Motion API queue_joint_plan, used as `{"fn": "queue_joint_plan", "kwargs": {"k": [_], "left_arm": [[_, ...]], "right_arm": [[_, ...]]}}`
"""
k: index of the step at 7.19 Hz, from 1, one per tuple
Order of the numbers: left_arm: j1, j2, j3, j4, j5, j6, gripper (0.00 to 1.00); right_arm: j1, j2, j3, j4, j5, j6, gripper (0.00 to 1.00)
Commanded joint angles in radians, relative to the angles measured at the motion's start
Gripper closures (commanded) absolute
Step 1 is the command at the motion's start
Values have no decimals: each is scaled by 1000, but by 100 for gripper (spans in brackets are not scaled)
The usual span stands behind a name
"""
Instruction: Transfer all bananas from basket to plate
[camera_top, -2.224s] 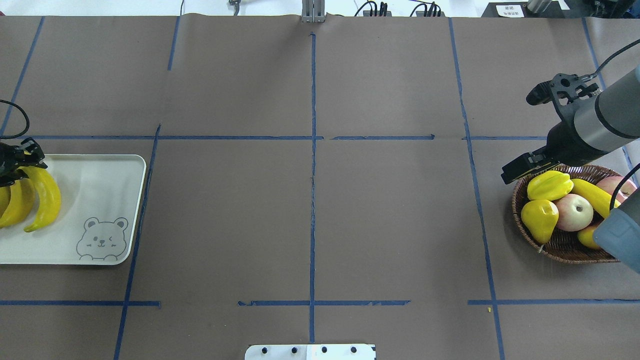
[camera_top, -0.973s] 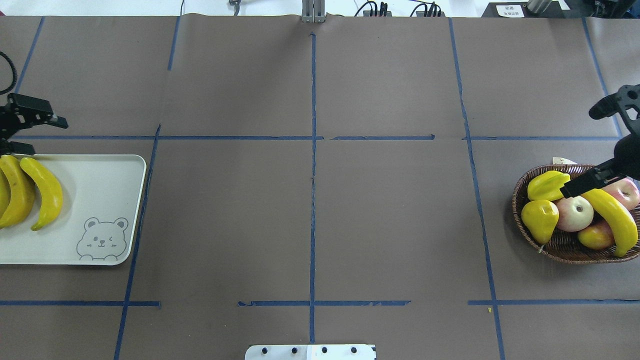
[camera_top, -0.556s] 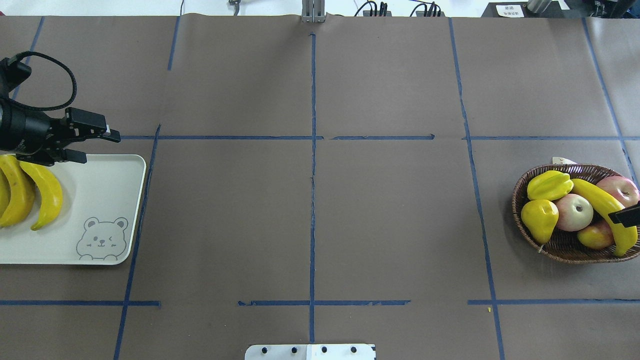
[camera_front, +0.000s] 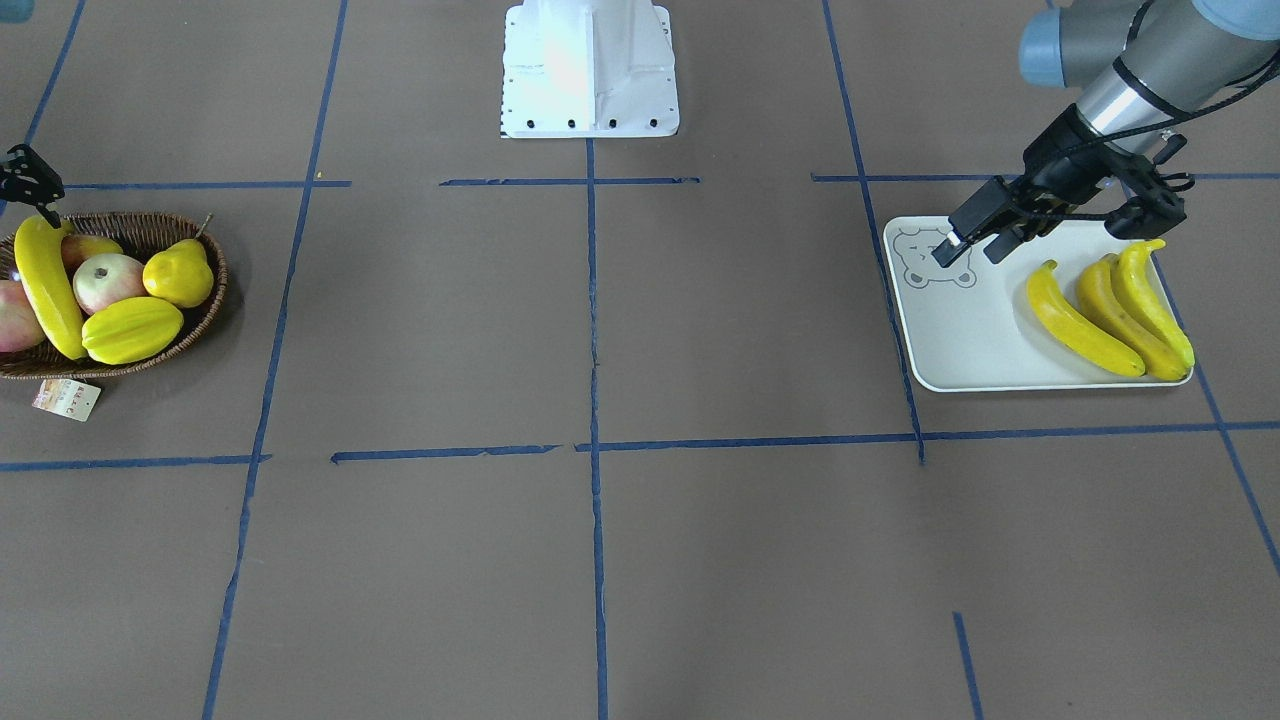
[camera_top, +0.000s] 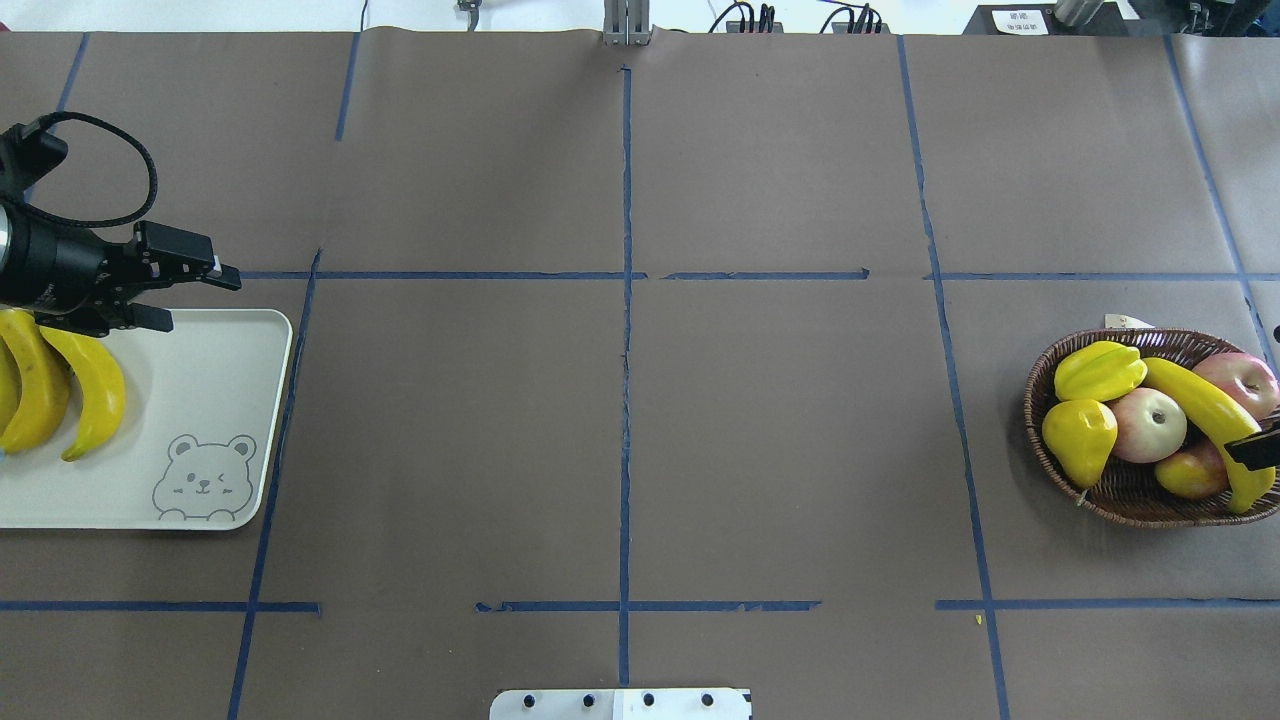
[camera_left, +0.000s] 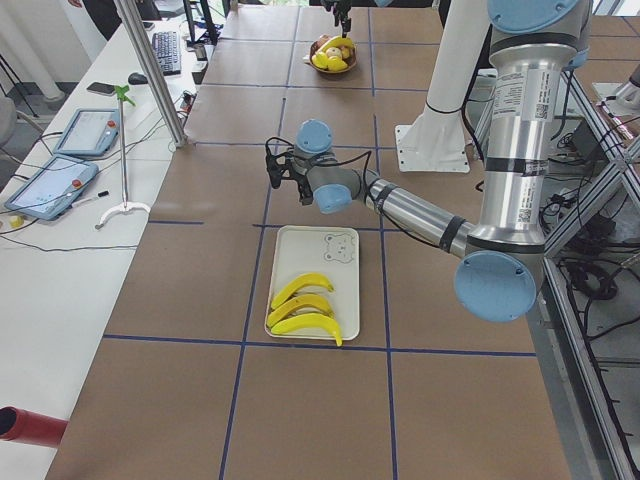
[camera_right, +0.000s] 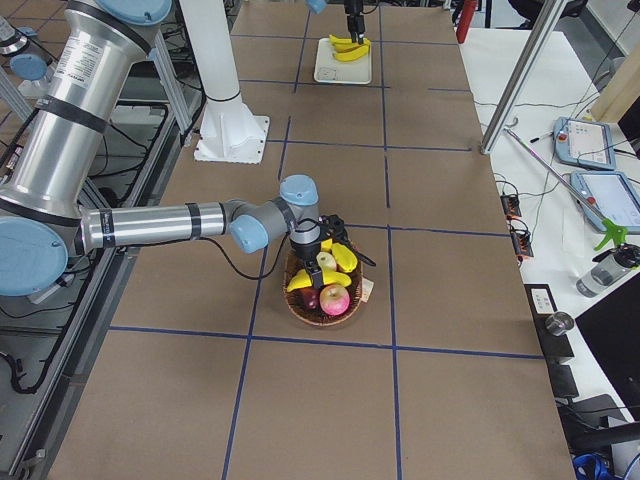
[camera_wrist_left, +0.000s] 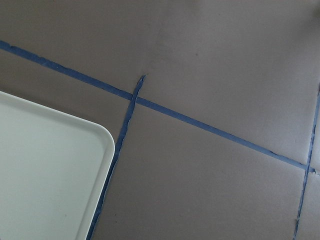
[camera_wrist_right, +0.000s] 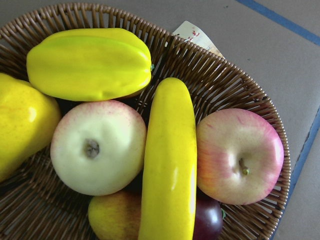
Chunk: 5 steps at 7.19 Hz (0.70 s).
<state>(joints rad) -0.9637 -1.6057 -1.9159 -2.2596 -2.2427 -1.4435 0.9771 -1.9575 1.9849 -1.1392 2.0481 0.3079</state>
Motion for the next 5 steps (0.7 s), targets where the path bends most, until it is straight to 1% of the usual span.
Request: {"fn": "queue_joint_plan", "kwargs": {"k": [1, 2, 3, 5], "left_arm": [[0, 1, 2, 0, 0, 0, 0], [0, 1, 0, 0, 0, 0, 0], [0, 1, 0, 0, 0, 0, 0], [0, 1, -2, 0, 0, 0, 0]], "right_arm": [[-21, 17, -34, -2, -3, 2, 9], [-34, 34, -60, -2, -5, 2, 11], [-46, 37, -72, -2, -3, 2, 16], [-60, 37, -72, -2, -5, 2, 30]]}}
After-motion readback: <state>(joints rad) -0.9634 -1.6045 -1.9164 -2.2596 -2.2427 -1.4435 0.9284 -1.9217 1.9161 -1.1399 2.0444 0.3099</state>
